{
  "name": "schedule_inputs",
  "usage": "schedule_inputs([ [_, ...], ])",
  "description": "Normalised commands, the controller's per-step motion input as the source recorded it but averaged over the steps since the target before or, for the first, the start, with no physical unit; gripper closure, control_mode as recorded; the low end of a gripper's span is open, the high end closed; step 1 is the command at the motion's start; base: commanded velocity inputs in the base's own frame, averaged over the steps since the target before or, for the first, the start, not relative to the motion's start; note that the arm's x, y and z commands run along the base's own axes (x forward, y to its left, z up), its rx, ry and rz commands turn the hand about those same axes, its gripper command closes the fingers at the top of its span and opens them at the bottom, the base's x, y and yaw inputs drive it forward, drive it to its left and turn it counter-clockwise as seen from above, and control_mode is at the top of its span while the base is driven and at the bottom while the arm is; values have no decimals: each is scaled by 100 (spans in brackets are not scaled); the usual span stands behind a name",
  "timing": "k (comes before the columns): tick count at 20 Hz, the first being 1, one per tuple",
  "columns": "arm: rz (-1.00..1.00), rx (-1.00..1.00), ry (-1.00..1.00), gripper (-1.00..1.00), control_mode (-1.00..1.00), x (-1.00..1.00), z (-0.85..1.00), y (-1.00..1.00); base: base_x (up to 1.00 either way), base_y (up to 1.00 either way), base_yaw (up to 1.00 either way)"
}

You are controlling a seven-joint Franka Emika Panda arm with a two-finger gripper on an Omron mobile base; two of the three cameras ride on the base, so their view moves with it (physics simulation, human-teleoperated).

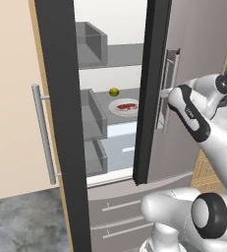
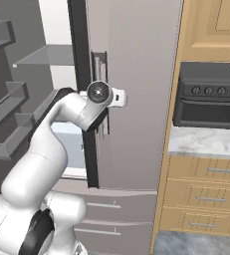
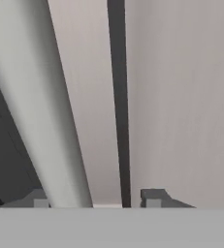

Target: Retrieve the steak from the fridge and place it on the saucepan with marinade on the stove.

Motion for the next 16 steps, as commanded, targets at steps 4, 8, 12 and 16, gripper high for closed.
schedule_inputs([
  [4, -1, -9, 13, 100, -100, -2, -26, -13, 0, 0, 0],
  [8, -13, -12, 18, 100, -100, -68, -47, -93, 0, 0, 0],
  [12, -18, -4, 6, 100, -100, -100, -56, -100, 0, 0, 0],
  [16, -17, 0, 0, 100, -100, -100, -65, -100, 0, 0, 0],
])
